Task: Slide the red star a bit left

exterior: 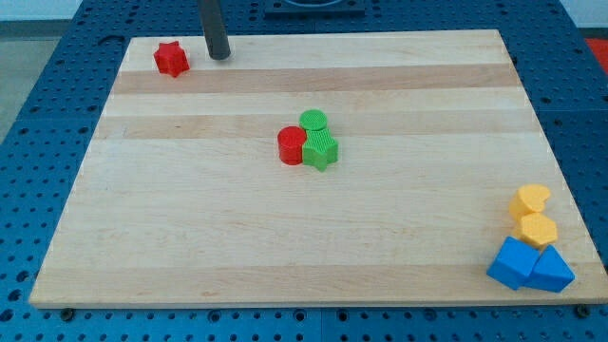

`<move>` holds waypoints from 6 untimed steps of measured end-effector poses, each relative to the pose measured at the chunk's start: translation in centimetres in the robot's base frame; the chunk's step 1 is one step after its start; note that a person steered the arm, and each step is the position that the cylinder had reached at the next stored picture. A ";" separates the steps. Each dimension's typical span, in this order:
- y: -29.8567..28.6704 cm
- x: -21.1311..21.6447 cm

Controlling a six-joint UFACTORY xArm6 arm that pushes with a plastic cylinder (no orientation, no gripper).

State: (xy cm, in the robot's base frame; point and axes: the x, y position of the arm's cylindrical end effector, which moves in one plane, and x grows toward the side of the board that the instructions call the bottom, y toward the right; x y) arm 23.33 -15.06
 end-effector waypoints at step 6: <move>-15.4 -1.7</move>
